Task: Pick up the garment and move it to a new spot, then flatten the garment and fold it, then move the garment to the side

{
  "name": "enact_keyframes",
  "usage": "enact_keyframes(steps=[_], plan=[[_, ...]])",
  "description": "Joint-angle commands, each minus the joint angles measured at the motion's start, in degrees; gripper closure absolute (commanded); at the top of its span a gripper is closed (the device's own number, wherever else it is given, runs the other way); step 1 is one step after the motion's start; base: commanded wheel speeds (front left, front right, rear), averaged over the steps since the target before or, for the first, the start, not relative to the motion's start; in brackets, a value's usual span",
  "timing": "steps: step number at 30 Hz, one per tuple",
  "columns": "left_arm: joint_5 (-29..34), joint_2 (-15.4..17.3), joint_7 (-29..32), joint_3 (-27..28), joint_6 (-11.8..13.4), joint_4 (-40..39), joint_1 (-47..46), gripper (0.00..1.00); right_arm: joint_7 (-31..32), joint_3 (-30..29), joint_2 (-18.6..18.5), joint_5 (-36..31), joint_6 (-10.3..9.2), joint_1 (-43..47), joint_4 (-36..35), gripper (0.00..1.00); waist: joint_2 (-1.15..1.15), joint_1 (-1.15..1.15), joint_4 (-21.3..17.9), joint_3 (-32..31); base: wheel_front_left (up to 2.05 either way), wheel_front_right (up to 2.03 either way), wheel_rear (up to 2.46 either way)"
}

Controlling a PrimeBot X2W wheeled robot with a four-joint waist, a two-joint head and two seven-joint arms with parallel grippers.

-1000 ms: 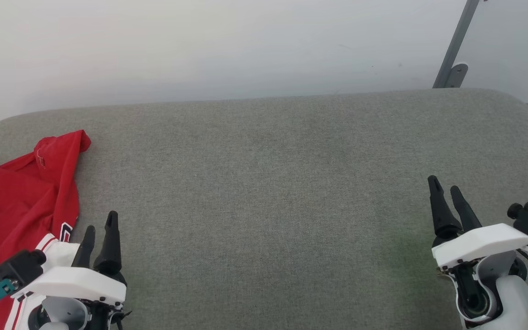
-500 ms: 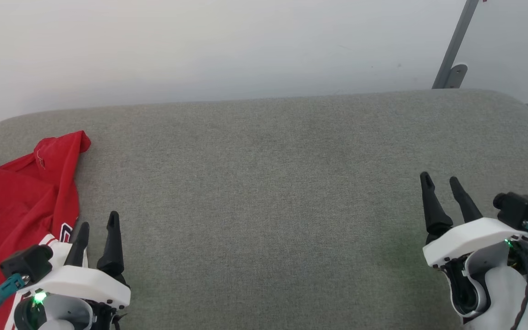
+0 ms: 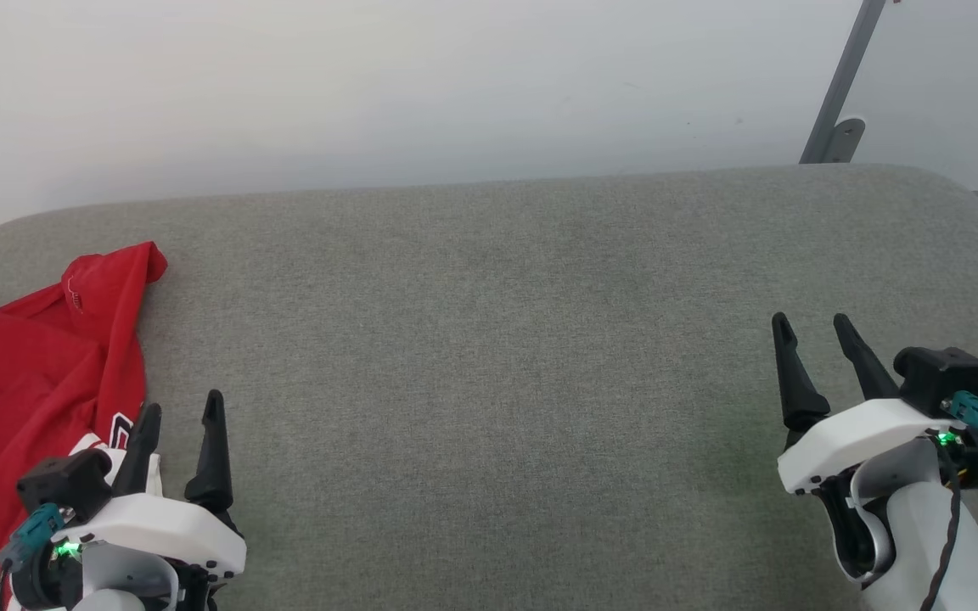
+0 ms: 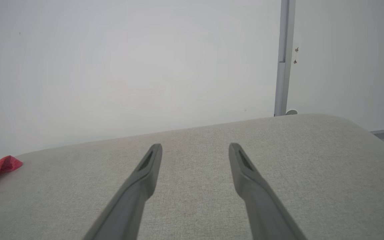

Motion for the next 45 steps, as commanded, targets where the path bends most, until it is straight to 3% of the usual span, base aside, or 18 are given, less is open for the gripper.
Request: enact_keyframes(steps=[1,33,40,45], plan=[[1.06,0.30,-0.62,0.06,-0.31,-0.44,-0.56,0.00,-0.68,0.02,-0.43,-1.89,0.00,-1.60,-0.09,0.00,0.00,0.00,-0.02,0.05,0.00,0.00,0.00],[11.70,-1.37,-4.73,5.33,-5.18,4.71,-2.17,0.00,-4.75,-1.46,-0.01,-11.24,-0.01,-2.69,2.24,0.00,0.00,0.00,0.26,0.22,0.00,0.00,0.00],[14.57,-1.78,-5.43,5.87,-5.65,6.98,-3.44,0.00,-5.48,-2.14,0.67,-11.43,-0.01,-2.12,1.60,0.00,0.00,0.00,3.73,0.06,0.00,0.00,0.00],[16.40,-2.25,-5.99,7.21,-5.78,8.70,-4.07,0.00,-6.00,-1.48,1.42,-12.02,-0.01,-2.45,0.86,0.00,0.00,0.00,9.15,0.39,0.00,0.00,0.00]])
